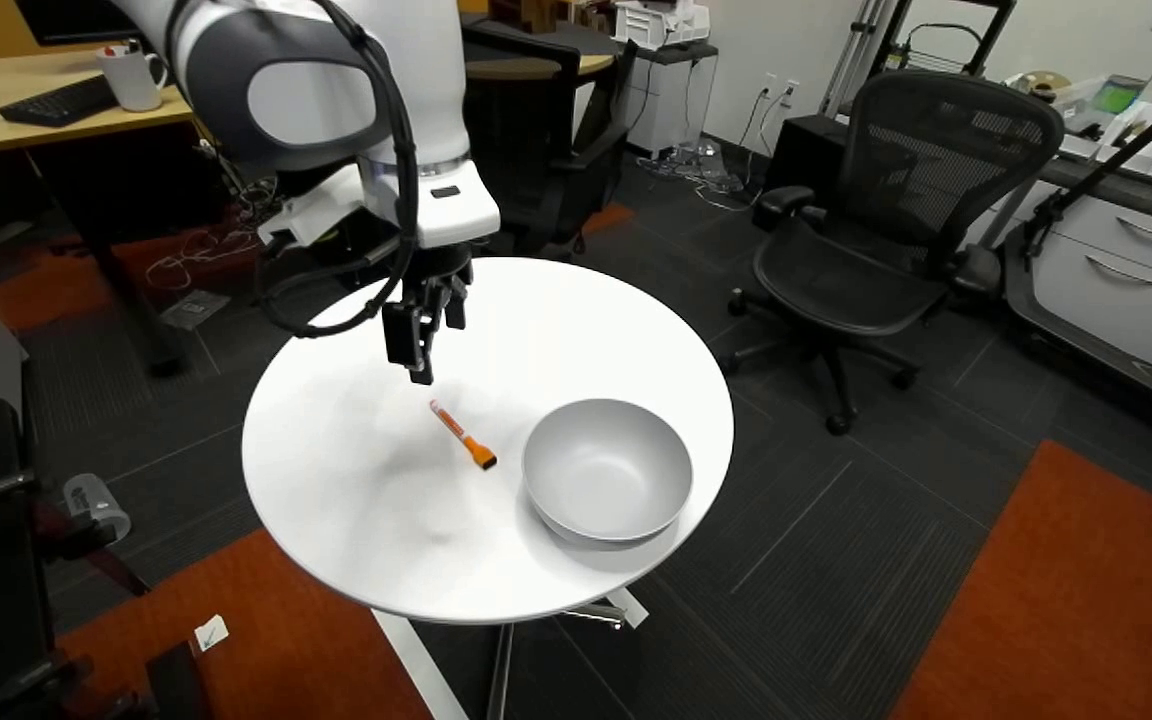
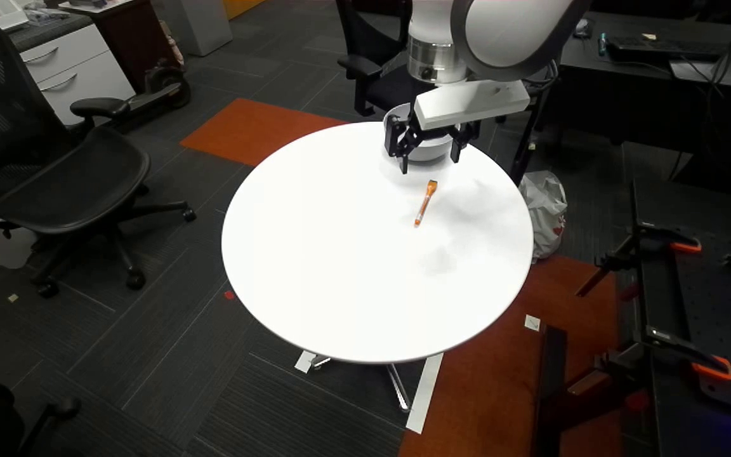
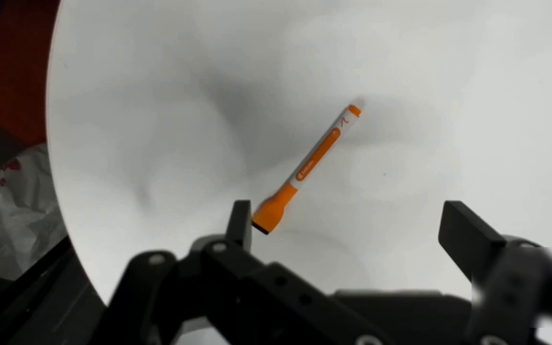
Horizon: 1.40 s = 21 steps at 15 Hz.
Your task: Place the pen in the bowl
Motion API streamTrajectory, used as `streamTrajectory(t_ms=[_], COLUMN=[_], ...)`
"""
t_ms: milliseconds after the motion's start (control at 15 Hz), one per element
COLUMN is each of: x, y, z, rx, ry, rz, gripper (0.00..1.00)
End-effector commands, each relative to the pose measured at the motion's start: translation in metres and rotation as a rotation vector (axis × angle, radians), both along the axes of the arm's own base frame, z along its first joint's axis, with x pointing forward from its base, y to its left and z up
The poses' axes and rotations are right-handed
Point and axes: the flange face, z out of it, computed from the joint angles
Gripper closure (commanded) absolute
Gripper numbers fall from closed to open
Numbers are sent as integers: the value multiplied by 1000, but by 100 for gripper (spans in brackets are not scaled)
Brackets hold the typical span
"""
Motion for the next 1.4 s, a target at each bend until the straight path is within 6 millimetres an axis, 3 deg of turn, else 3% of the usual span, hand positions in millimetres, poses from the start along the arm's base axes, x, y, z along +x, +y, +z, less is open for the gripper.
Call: streamTrajectory(t_ms=[0, 733, 1333], x=[6, 14, 27], y=[-1, -23, -37], z=[-13, -67, -88], rx=[-9, -17, -20], ry=[11, 61, 64], rz=[-106, -240, -251], gripper=[0, 0, 0])
